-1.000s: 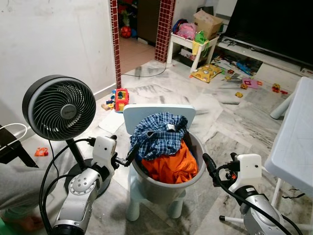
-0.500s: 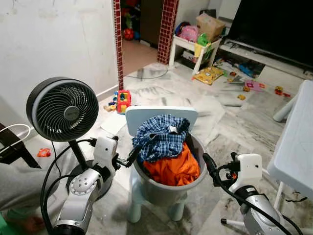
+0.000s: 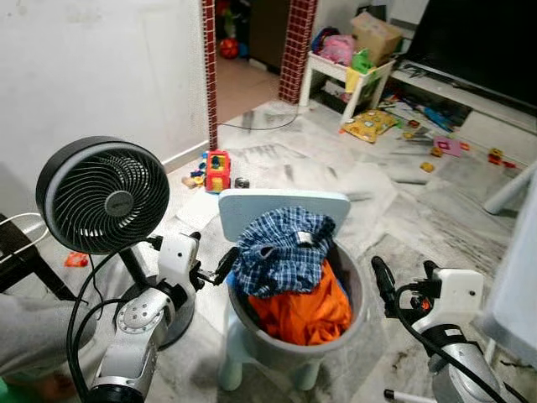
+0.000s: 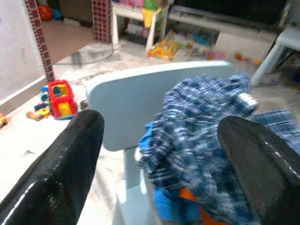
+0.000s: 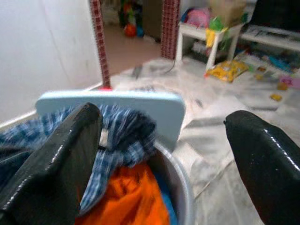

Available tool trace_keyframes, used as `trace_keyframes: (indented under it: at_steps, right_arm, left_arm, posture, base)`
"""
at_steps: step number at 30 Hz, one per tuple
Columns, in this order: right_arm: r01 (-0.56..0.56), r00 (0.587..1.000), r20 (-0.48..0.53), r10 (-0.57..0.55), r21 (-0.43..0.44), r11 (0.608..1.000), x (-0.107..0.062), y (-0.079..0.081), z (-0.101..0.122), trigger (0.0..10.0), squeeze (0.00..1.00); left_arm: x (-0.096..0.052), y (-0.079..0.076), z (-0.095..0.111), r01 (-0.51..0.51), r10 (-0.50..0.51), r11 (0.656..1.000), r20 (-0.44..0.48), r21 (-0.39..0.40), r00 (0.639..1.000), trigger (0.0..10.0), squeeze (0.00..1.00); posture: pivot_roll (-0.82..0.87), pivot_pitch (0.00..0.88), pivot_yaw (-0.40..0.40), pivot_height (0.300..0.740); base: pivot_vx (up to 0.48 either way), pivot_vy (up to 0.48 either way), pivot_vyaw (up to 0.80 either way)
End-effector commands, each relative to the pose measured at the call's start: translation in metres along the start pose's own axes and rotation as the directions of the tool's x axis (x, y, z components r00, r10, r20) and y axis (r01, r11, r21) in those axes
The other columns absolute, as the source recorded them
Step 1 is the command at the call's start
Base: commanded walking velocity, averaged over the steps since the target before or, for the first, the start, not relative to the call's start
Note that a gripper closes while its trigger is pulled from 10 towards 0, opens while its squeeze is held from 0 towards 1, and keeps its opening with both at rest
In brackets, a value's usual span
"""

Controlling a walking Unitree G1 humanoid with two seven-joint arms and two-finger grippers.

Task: Hang hanger

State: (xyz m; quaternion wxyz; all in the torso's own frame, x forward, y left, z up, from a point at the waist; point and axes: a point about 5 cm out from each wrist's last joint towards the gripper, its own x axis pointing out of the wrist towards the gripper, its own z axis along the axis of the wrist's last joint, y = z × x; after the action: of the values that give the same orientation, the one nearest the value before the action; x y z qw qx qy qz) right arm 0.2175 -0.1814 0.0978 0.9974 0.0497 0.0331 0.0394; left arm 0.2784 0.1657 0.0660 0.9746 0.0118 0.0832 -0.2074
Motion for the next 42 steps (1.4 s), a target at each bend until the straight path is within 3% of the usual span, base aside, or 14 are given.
trace_keyframes:
  at_steps: [1, 9, 15, 19, 20, 23, 24, 28, 36, 42]
  right_arm:
    - [0.038, 0.999, -0.011, -0.038, -0.021, 0.999, -0.004, -0.011, -0.001, 10.0, 0.00]
    - [0.033, 0.999, -0.016, -0.034, -0.027, 0.999, -0.002, -0.012, -0.002, 10.0, 0.00]
    - [0.024, 0.999, -0.027, -0.025, -0.030, 0.999, -0.002, -0.011, -0.005, 10.0, 0.00]
    - [0.017, 0.999, -0.033, -0.018, -0.035, 0.999, -0.002, -0.010, -0.005, 10.0, 0.00]
    - [0.013, 0.999, -0.034, -0.014, -0.037, 0.999, -0.001, -0.010, -0.005, 10.0, 0.00]
    - [0.010, 0.999, -0.036, -0.011, -0.040, 0.999, -0.001, -0.010, -0.004, 10.0, 0.00]
    - [0.004, 0.999, -0.038, -0.006, -0.043, 0.999, 0.000, -0.010, -0.004, 10.0, 0.00]
    - [-0.015, 0.999, -0.045, 0.013, -0.051, 0.999, 0.002, -0.007, -0.005, 10.0, 0.00]
    - [-0.030, 0.998, -0.052, 0.027, -0.054, 0.998, 0.003, -0.005, -0.005, 10.0, 0.00]
    - [-0.024, 0.998, -0.058, 0.020, -0.058, 0.998, 0.001, -0.006, -0.007, 10.0, 0.00]
  left_arm:
    - [0.008, -0.010, 0.008, 0.033, -0.033, 0.999, 0.030, 0.003, 0.999, 10.0, 0.00]
    - [0.009, -0.010, 0.006, 0.025, -0.025, 1.000, 0.019, 0.005, 1.000, 10.0, 0.00]
    - [0.007, -0.014, -0.004, 0.036, -0.034, 0.998, -0.041, 0.045, 0.999, 10.0, 0.00]
    - [0.003, -0.019, -0.011, 0.102, -0.096, 0.992, -0.083, 0.075, 0.992, 10.0, 0.00]
    - [0.000, -0.022, -0.013, 0.156, -0.144, 0.980, -0.097, 0.124, 0.985, 10.0, 0.00]
    - [-0.002, -0.024, -0.015, 0.193, -0.178, 0.971, -0.110, 0.144, 0.978, 10.0, 0.00]
    - [-0.003, -0.025, -0.017, 0.235, -0.211, 0.952, -0.137, 0.198, 0.968, 10.0, 0.00]
    - [-0.010, -0.026, -0.025, 0.311, -0.264, 0.906, -0.192, 0.287, 0.945, 10.0, 0.00]
    - [-0.011, -0.026, -0.032, 0.389, -0.318, 0.850, -0.242, 0.357, 0.917, 10.0, 0.00]
    - [-0.002, -0.010, -0.028, 0.334, -0.262, 0.864, -0.230, 0.378, 0.937, 10.0, 0.00]
  posture:
    - [0.13, 0.000, -0.094, 0.740]
    - [0.14, 0.000, -0.094, 0.740]
    - [0.13, 0.000, -0.099, 0.740]
    - [0.14, 0.000, -0.104, 0.740]
    - [0.14, 0.000, -0.109, 0.740]
    - [0.14, 0.000, -0.112, 0.740]
    - [0.14, 0.000, -0.116, 0.740]
    - [0.15, 0.000, -0.123, 0.740]
    - [0.14, 0.000, -0.121, 0.740]
    - [0.14, 0.000, -0.119, 0.740]
  base:
    - [0.292, 0.000, 0.00]
    - [0.069, 0.000, 0.00]
    - [0.000, 0.000, 0.00]
    - [0.000, 0.000, 0.00]
    - [0.000, 0.000, 0.00]
    - [0.000, 0.000, 0.00]
    - [0.000, 0.000, 0.00]
    - [0.000, 0.000, 0.00]
    - [0.000, 0.000, 0.00]
    - [0.000, 0.000, 0.00]
